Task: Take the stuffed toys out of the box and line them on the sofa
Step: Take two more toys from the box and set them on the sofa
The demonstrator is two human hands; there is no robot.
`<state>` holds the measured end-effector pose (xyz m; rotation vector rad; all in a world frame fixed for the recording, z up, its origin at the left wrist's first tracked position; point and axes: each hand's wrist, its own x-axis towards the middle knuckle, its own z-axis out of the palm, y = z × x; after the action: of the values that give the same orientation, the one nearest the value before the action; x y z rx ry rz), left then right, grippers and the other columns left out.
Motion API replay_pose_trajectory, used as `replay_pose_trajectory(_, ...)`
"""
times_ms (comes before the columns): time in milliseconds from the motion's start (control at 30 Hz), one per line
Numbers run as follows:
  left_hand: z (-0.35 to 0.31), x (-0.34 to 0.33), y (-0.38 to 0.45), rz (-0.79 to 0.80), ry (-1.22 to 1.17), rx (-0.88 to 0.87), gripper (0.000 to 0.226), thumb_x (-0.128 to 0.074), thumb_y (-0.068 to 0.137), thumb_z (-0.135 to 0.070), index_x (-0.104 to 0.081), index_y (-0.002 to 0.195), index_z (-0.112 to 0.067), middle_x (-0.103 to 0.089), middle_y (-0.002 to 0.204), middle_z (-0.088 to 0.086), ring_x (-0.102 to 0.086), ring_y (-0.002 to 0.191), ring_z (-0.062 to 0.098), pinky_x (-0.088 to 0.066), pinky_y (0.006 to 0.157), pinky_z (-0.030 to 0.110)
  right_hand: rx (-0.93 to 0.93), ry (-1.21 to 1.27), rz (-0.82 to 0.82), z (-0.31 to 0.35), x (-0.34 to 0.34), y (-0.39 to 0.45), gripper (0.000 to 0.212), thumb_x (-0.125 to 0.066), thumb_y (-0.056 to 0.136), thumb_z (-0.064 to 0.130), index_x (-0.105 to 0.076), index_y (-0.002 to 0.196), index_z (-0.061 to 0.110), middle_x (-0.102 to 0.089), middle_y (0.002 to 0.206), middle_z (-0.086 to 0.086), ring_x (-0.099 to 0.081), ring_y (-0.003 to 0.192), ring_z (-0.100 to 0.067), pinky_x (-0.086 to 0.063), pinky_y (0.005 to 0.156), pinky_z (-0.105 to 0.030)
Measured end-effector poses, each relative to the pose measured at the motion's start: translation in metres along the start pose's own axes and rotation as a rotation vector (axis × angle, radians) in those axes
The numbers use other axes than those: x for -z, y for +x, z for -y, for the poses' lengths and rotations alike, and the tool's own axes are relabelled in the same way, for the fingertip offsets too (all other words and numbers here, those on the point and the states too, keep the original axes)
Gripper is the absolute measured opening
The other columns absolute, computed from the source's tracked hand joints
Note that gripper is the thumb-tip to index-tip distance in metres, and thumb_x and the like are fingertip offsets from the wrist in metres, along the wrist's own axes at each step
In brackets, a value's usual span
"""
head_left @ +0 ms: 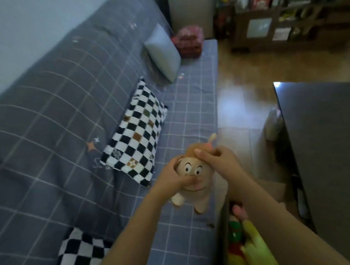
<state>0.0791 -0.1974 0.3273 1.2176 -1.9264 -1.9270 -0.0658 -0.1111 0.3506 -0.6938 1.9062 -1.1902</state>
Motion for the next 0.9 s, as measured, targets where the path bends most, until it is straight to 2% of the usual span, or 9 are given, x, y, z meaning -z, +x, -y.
replay_pose_trajectory(100,-0.023,0.079,-0.019,-0.071,-0.145,-0.062,0.077,-0.089,0.052,-0.027,-0.056,0.121,-0.016,-0.069,0.113,0.009,-0.067,0.103,0.027,-0.057,0.084,0.044,0.216,0.056,0.127,0.046,-0.045,0.003,0.019,-0.068,0.081,0.033,-0.061,0.096,0.024,-0.064,0.095,0.004,-0.061,0.089,-0.013,-0.048,0.068,-0.016)
replay_pose_trajectory(200,-0.039,0.155,-0.043,-0.107,-0.288,-0.133,0.079,-0.086,0.055,-0.028,-0.055,0.124,-0.005,-0.066,0.117,0.017,-0.066,0.104,0.033,-0.057,0.078,0.040,0.334,0.073,0.385,0.079,-0.092,0.011,0.051,-0.067,0.081,0.033,-0.047,0.128,0.036,-0.053,0.117,0.017,-0.053,0.107,-0.004,-0.045,0.079,-0.016)
replay_pose_trajectory(300,-0.049,0.222,-0.066,-0.185,-0.367,-0.151,0.096,-0.092,0.046,-0.039,-0.053,0.127,-0.004,-0.064,0.121,0.020,-0.064,0.107,0.034,-0.056,0.078,0.038,0.487,-0.060,0.609,0.110,-0.144,0.032,0.094,-0.078,0.064,0.051,-0.021,0.138,0.052,-0.032,0.143,0.022,-0.038,0.129,0.000,-0.044,0.098,-0.028)
replay_pose_trajectory(367,-0.051,0.264,-0.082,-0.228,-0.390,-0.169,0.097,-0.092,0.042,-0.044,-0.056,0.123,-0.004,-0.067,0.116,0.018,-0.066,0.103,0.030,-0.057,0.076,0.035,0.602,-0.232,0.672,0.138,-0.186,0.048,0.096,-0.079,0.054,0.061,-0.017,0.128,0.066,-0.030,0.146,0.013,-0.035,0.134,-0.009,-0.041,0.106,-0.040)
replay_pose_trajectory(433,-0.050,0.307,-0.097,-0.268,-0.416,-0.210,0.090,-0.091,0.043,-0.045,-0.060,0.117,-0.006,-0.071,0.108,0.013,-0.069,0.096,0.024,-0.058,0.075,0.032,0.716,-0.368,0.680,0.172,-0.235,0.061,0.095,-0.079,0.053,0.060,-0.020,0.127,0.061,-0.032,0.140,0.013,-0.034,0.132,-0.011,-0.035,0.110,-0.041)
replay_pose_trajectory(533,-0.047,0.358,-0.114,-0.361,-0.471,-0.272,0.083,-0.090,0.045,-0.048,-0.062,0.112,-0.007,-0.073,0.102,0.009,-0.071,0.092,0.021,-0.058,0.075,0.031,0.771,-0.402,0.695,0.219,-0.299,0.071,0.093,-0.084,0.060,0.041,-0.032,0.136,0.029,-0.033,0.118,0.017,-0.037,0.120,-0.009,-0.033,0.101,-0.027)
replay_pose_trajectory(700,-0.034,0.439,-0.122,-0.591,-0.545,-0.349,0.079,-0.059,0.071,-0.068,-0.056,0.129,-0.014,-0.064,0.127,0.010,-0.060,0.117,0.026,-0.054,0.092,0.037,0.917,-0.304,0.652,0.262,-0.389,0.081,0.073,-0.081,0.050,0.055,-0.041,0.109,0.040,-0.043,0.092,0.030,-0.048,0.103,-0.014,-0.043,0.099,-0.040)
replay_pose_trajectory(800,-0.011,0.478,-0.123,-0.934,-0.453,-0.221,0.069,-0.035,0.089,-0.063,-0.059,0.126,-0.010,-0.063,0.124,0.010,-0.056,0.120,0.030,-0.052,0.086,0.039,1.004,-0.274,0.617,0.274,-0.429,0.086,0.064,-0.081,0.054,0.051,-0.041,0.103,0.040,-0.045,0.085,0.032,-0.050,0.092,-0.006,-0.042,0.097,-0.038)
replay_pose_trajectory(900,0.033,0.514,-0.134,-1.323,0.035,0.005,0.059,-0.039,0.091,-0.057,-0.061,0.123,-0.012,-0.061,0.126,0.008,-0.053,0.124,0.026,-0.040,0.100,0.037,1.051,-0.288,0.547,0.281,-0.469,0.097,0.054,-0.081,0.059,0.047,-0.047,0.099,0.033,-0.046,0.079,0.029,-0.045,0.081,0.000,-0.040,0.098,-0.035)
